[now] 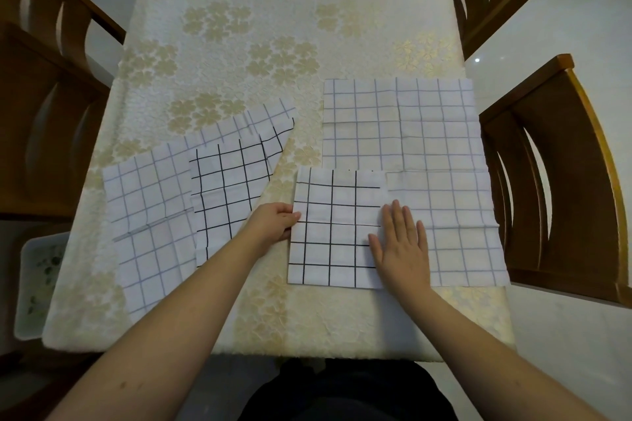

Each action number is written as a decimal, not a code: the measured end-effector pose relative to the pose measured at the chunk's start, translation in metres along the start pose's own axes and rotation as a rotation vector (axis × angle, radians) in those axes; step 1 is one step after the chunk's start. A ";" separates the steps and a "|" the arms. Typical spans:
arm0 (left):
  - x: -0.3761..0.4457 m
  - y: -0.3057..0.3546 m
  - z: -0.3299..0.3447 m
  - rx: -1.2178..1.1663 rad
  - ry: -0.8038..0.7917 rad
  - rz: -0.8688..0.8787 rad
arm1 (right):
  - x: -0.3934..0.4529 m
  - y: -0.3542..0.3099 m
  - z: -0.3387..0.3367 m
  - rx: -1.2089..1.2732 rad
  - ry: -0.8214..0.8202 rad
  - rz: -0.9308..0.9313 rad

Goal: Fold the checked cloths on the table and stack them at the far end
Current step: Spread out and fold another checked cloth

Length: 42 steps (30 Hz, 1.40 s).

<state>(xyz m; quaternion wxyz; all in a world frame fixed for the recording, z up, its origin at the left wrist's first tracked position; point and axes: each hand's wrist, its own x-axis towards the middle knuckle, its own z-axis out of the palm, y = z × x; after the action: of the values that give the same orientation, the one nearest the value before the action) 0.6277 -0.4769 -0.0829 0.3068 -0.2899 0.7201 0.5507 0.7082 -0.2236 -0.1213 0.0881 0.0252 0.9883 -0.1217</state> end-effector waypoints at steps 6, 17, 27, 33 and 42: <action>-0.002 -0.003 -0.006 0.023 -0.083 0.025 | 0.016 -0.003 -0.011 0.126 0.101 0.076; -0.005 -0.007 -0.004 0.214 -0.018 0.150 | 0.104 -0.012 -0.055 0.103 -0.035 -0.083; -0.004 -0.014 -0.003 0.315 0.041 0.197 | 0.164 -0.032 -0.077 -0.206 -0.353 -0.097; -0.003 -0.014 -0.005 0.302 0.013 0.191 | 0.156 -0.034 -0.080 -0.165 -0.269 -0.127; -0.007 -0.011 -0.007 -0.088 -0.122 0.072 | 0.085 -0.030 -0.095 0.260 -0.008 -0.245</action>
<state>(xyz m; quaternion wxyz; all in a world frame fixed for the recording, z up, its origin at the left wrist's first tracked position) 0.6402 -0.4853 -0.0829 0.3172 -0.2431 0.6851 0.6091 0.6064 -0.2271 -0.0389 0.0727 -0.0849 0.9596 -0.2582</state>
